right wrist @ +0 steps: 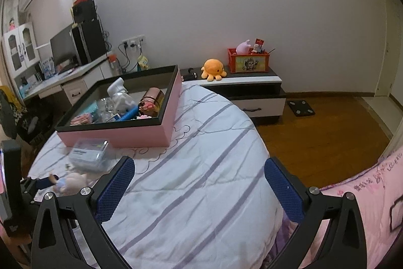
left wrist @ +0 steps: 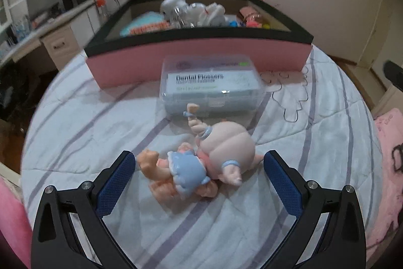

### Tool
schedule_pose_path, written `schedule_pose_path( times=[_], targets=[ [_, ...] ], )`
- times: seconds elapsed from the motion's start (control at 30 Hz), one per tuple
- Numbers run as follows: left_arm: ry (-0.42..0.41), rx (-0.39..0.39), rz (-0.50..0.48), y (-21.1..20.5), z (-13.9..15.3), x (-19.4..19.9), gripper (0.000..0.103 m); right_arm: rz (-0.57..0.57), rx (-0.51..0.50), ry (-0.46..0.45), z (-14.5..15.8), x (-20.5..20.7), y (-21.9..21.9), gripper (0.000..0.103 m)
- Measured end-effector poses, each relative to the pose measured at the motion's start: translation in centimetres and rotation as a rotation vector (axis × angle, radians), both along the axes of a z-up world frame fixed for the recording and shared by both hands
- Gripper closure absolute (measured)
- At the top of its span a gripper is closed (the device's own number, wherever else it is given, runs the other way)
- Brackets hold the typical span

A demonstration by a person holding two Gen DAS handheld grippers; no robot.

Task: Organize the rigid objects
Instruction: 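Move the left gripper to the baby doll figure and grasp it, then lift the baby doll with the left gripper and carry it toward the pink box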

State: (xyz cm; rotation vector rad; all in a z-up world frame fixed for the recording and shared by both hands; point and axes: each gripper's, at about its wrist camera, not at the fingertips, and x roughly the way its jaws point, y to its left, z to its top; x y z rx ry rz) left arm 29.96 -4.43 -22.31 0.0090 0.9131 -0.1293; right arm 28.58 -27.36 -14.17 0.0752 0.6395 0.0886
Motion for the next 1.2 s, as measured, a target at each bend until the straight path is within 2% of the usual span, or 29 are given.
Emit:
schedule_pose_path(
  times=[0.03, 0.07, 0.2, 0.23, 0.27, 0.37, 0.53, 0.83, 1.03, 1.1, 1.13, 1.17, 1.2],
  targets=[
    [-0.003, -0.019, -0.002, 0.3, 0.0, 0.0, 0.006, 0.010, -0.003, 0.008, -0.1, 0.6, 0.2, 0.000],
    [-0.012, -0.032, -0.006, 0.6, 0.1, -0.2, 0.017, 0.017, -0.006, 0.013, -0.3, 1.0, 0.3, 0.000],
    [-0.024, -0.010, -0.041, 1.3, 0.4, -0.5, 0.024, 0.040, -0.014, 0.029, -0.5, 2.4, 1.1, 0.000],
    [-0.025, -0.018, -0.040, 1.7, 0.5, -0.7, 0.028, 0.044, -0.015, 0.033, -0.6, 2.7, 1.3, 0.000],
    [-0.021, -0.011, -0.040, 2.0, 0.6, -0.8, 0.037, 0.049, -0.018, 0.037, -0.7, 3.0, 1.5, 0.000],
    [-0.023, 0.028, -0.027, 2.9, 0.6, -1.3, 0.049, 0.064, -0.032, 0.050, -0.8, 4.3, 2.2, 0.000],
    [-0.020, 0.025, 0.031, 5.4, 0.5, -1.5, 0.049, 0.064, -0.044, 0.072, -0.8, 5.8, 2.8, 0.000],
    [-0.049, 0.080, 0.193, 10.4, 0.0, -0.1, 0.047, 0.077, -0.024, 0.085, -0.9, 6.7, 3.2, 0.000],
    [-0.047, 0.109, 0.226, 12.5, 0.1, 2.1, 0.047, 0.077, -0.045, 0.101, -0.2, 10.5, 4.1, 0.000],
    [-0.038, 0.108, 0.231, 12.9, 0.1, 2.6, 0.043, 0.067, -0.033, 0.132, -0.4, 12.4, 4.3, 0.000],
    [-0.034, 0.103, 0.230, 13.1, 0.1, 2.8, 0.039, 0.071, -0.032, 0.154, -0.6, 13.5, 4.5, 0.002],
    [-0.026, 0.104, 0.230, 13.3, 0.0, 3.0, 0.033, 0.073, -0.039, 0.171, -0.9, 14.1, 4.8, 0.011],
    [-0.026, 0.113, 0.229, 13.4, 0.0, 3.1, 0.031, 0.067, -0.060, 0.204, -1.3, 14.9, 5.0, 0.029]
  ],
)
